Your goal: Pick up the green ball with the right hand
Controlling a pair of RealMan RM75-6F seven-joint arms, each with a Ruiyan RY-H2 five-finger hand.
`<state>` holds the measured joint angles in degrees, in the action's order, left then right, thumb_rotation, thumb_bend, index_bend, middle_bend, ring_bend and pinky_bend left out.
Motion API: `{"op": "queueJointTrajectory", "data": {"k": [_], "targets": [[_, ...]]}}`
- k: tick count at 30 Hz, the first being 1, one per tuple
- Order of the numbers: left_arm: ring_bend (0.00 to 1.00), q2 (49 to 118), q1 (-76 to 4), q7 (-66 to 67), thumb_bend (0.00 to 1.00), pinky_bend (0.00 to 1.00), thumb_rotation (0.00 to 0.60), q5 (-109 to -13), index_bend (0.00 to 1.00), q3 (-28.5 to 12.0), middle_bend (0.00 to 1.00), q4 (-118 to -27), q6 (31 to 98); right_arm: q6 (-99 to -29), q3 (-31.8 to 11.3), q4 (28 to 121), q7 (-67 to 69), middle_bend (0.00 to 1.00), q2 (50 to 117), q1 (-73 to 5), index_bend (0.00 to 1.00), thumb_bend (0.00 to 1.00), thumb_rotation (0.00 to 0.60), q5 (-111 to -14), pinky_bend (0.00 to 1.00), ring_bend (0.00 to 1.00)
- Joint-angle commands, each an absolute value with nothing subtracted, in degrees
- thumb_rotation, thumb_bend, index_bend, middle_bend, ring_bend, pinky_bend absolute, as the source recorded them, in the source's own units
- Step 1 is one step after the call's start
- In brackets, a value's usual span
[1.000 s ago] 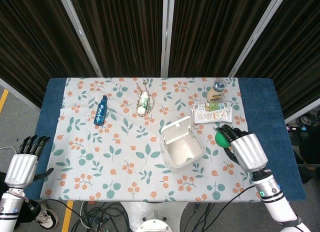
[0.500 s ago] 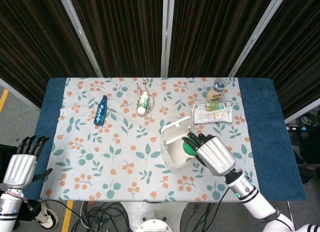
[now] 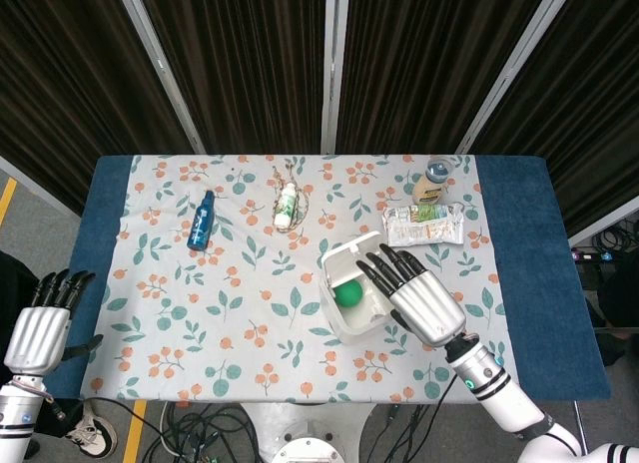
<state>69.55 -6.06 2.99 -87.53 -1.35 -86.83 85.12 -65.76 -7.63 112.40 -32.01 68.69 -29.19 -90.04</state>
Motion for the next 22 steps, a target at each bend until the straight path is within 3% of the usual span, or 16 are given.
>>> {"op": "queueJointTrajectory", "data": {"k": [1, 6, 12, 16, 22], "targets": [[0.04, 69.62, -5.98, 2.74, 0.12, 0.08, 0.6, -87.52, 0.13, -1.3, 0.11, -86.82, 85.16, -68.57, -7.12, 113.0, -30.21, 0.09, 66.96, -27.93, 0.0, 0.07, 0.6, -92.42, 0.19, 0.0], [0.04, 69.47, -5.95, 2.75, 0.12, 0.08, 0.6, -87.72, 0.13, -1.28, 0.11, -86.76, 85.33, -77.68, -5.29, 111.09, -26.34, 0.09, 62.88, -21.95, 0.0, 0.07, 0.6, -95.03, 0.18, 0.0], [0.04, 69.23, -5.81, 2.79, 0.12, 0.08, 0.6, -88.06, 0.13, -1.47, 0.11, -87.33, 86.11, -87.63, -2.08, 102.64, -16.46, 0.03, 60.73, -13.3, 0.0, 0.06, 0.6, -93.64, 0.09, 0.0], [0.04, 68.92, -5.94, 2.59, 0.12, 0.08, 0.6, -88.22, 0.13, -1.62, 0.11, -87.5, 86.17, -88.47, -0.4, 94.2, -6.2, 0.0, 60.38, -9.51, 0.0, 0.06, 0.6, -89.61, 0.0, 0.0], [0.04, 68.53, -5.8, 2.28, 0.12, 0.08, 0.6, -88.06, 0.13, -1.81, 0.11, -87.39, 86.51, -88.17, -0.09, 84.27, 0.61, 0.0, 63.14, -5.71, 0.0, 0.07, 0.6, -84.4, 0.0, 0.0]]}}
